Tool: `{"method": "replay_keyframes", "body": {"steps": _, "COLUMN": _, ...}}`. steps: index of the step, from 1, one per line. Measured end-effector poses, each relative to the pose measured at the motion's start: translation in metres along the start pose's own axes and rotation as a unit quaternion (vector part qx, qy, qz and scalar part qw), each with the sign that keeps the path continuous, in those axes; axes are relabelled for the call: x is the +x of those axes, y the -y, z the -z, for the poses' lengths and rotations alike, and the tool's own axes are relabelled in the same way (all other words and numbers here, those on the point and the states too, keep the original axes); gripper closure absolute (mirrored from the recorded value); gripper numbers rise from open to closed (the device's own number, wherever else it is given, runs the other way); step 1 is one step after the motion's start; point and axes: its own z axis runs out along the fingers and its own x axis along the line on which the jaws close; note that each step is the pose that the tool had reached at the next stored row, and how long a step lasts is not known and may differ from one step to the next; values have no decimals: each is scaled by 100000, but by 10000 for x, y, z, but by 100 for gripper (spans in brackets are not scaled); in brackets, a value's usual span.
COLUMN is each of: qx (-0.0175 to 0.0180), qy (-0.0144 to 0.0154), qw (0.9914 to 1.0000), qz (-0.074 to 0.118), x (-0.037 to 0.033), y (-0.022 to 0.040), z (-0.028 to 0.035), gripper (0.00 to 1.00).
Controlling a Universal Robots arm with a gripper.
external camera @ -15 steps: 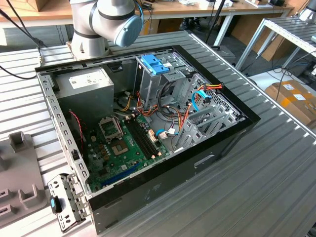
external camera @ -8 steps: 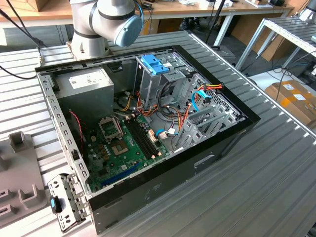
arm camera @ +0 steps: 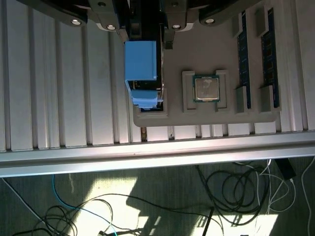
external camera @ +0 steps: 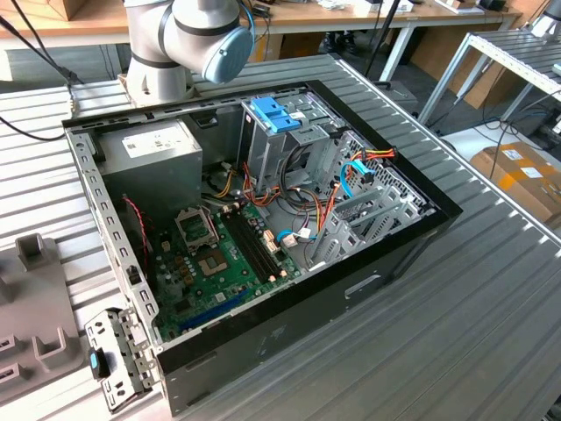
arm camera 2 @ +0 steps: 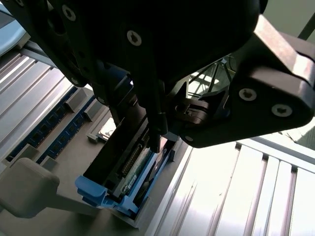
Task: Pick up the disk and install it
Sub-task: 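Pick up the disk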
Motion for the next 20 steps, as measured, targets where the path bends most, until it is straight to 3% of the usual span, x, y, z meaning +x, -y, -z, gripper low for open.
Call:
{"method": "replay_keyframes", "body": {"steps": 1, "qx": 3, "qy": 2, "qw": 100000, "qz": -2, "x": 0, "y": 0, "z": 0, "gripper": 64}}
{"method": "replay_keyframes", "body": {"steps": 7, "qx": -5, "qy": 16, "qw": 100000, "qz": 2, "x": 0, "y": 0, "z": 0, "gripper": 28}}
{"method": "replay_keyframes", "body": {"steps": 11, "qx": -9, "qy": 28, "qw": 100000, "qz": 0, "x": 0, "y": 0, "z": 0, "gripper": 29}}
{"method": "replay_keyframes", "body": {"steps": 12, "qx": -8, "qy": 33, "qw": 100000, "qz": 1, "x": 0, "y": 0, "z": 0, "gripper": 36}}
{"method": "replay_keyframes", "body": {"steps": 13, "qx": -7, "qy": 36, "qw": 100000, "qz": 1, "x": 0, "y": 0, "z": 0, "gripper": 36}}
{"method": "replay_keyframes", "body": {"steps": 15, "qx": -8, "qy": 40, "qw": 100000, "qz": 0, "x": 0, "y": 0, "z": 0, "gripper": 54}}
{"method": "replay_keyframes", "body": {"steps": 17, "qx": -11, "qy": 44, "qw": 100000, "qz": 3, "x": 0, "y": 0, "z": 0, "gripper": 65}}
{"method": "replay_keyframes", "body": {"steps": 20, "qx": -8, "qy": 53, "qw": 100000, "qz": 1, "x": 0, "y": 0, "z": 0, "gripper": 65}}
